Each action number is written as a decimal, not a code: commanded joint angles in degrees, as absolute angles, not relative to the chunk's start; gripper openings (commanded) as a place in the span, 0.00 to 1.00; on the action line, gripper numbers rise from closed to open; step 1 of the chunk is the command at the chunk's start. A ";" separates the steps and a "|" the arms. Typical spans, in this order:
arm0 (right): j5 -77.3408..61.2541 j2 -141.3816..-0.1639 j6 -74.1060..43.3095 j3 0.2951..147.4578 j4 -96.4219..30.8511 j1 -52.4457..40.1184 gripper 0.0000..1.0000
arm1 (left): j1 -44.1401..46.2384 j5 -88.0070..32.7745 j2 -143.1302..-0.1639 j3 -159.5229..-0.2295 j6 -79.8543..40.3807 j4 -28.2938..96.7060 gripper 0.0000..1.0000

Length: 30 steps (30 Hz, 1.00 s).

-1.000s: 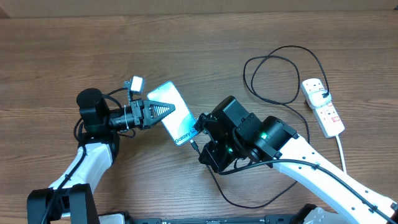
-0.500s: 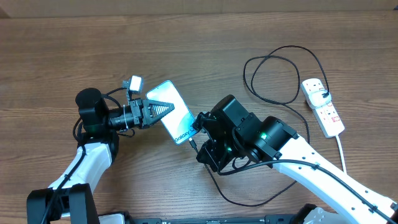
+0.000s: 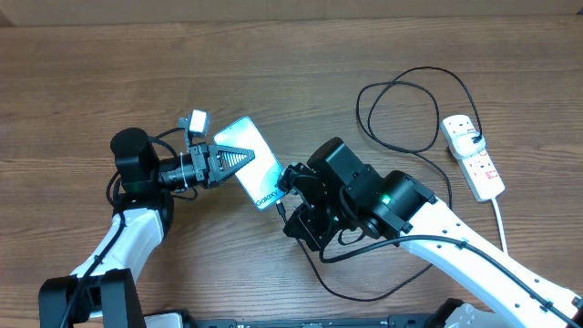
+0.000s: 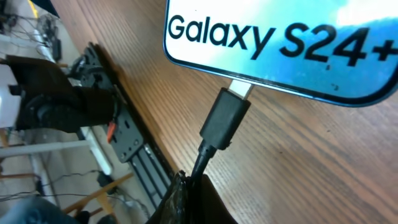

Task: Plug charger to phone and switch on socket
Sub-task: 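Push the USB-C plug into the phone's port with the right gripper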

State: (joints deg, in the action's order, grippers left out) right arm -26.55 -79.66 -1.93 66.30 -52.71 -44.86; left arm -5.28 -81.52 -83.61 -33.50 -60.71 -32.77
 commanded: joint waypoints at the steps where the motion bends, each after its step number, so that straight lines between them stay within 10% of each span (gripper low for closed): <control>1: -18.35 -78.11 0.95 67.96 -51.44 -44.95 0.04 | -4.84 -86.80 -83.68 -34.59 -58.48 -32.82 0.04; 19: -20.56 -78.11 0.93 67.96 -46.74 -44.95 0.04 | -3.53 -90.41 -83.68 -34.57 -55.27 -32.82 0.04; 30: -20.64 -78.11 -0.16 67.96 -49.76 -44.95 0.31 | -3.29 -82.00 -83.68 -34.57 -55.27 -32.75 0.04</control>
